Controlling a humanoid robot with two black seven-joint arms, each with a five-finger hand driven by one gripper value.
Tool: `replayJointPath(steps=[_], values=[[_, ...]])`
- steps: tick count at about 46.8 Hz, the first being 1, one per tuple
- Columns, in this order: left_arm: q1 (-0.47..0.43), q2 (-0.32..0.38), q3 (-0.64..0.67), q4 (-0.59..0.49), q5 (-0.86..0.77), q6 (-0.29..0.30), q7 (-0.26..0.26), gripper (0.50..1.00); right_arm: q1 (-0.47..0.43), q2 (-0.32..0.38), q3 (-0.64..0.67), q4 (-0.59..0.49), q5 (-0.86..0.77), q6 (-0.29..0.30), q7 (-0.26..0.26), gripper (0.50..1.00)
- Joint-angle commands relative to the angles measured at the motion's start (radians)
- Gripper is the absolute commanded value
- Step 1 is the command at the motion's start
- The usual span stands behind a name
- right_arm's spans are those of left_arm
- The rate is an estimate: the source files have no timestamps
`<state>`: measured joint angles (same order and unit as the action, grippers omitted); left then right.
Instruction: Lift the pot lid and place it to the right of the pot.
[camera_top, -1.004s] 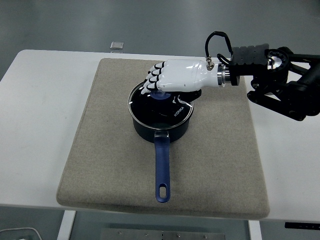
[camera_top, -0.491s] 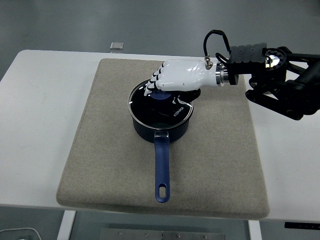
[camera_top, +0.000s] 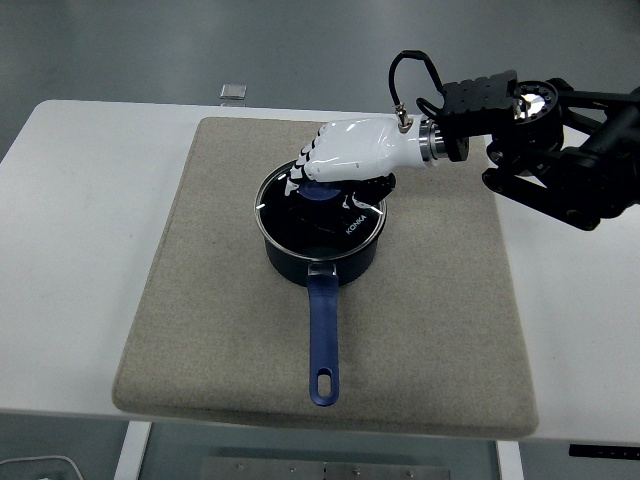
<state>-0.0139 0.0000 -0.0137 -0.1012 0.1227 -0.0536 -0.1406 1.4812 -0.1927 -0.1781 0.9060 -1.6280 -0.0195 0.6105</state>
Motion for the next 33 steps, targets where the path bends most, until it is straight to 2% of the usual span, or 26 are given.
replayJointPath(steps=[1, 33], values=[[0.0, 0.0, 0.0, 0.0, 0.0, 0.0, -0.001, 1.0, 0.007, 0.004, 0.002, -0.009, 0.002, 0.004, 0.0, 0.5], [0.0, 0.0, 0.0, 0.0, 0.0, 0.0, 0.001, 1.0, 0.067, 0.007, 0.003, -0.013, 0.007, 0.027, 0.0, 0.5]])
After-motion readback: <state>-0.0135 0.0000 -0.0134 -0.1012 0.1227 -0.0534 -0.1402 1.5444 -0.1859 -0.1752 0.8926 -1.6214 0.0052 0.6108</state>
